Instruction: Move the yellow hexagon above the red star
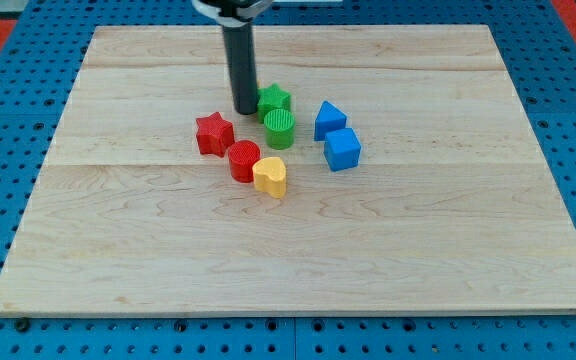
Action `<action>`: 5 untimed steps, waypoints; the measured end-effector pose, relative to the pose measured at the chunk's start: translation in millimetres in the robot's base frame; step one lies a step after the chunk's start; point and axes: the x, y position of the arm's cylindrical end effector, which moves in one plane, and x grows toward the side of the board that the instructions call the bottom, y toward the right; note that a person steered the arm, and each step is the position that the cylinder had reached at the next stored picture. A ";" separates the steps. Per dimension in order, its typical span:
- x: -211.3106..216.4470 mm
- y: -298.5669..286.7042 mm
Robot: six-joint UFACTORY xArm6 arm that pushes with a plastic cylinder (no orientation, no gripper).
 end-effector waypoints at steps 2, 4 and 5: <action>-40.2 6.2; -75.7 49.9; -94.0 -5.1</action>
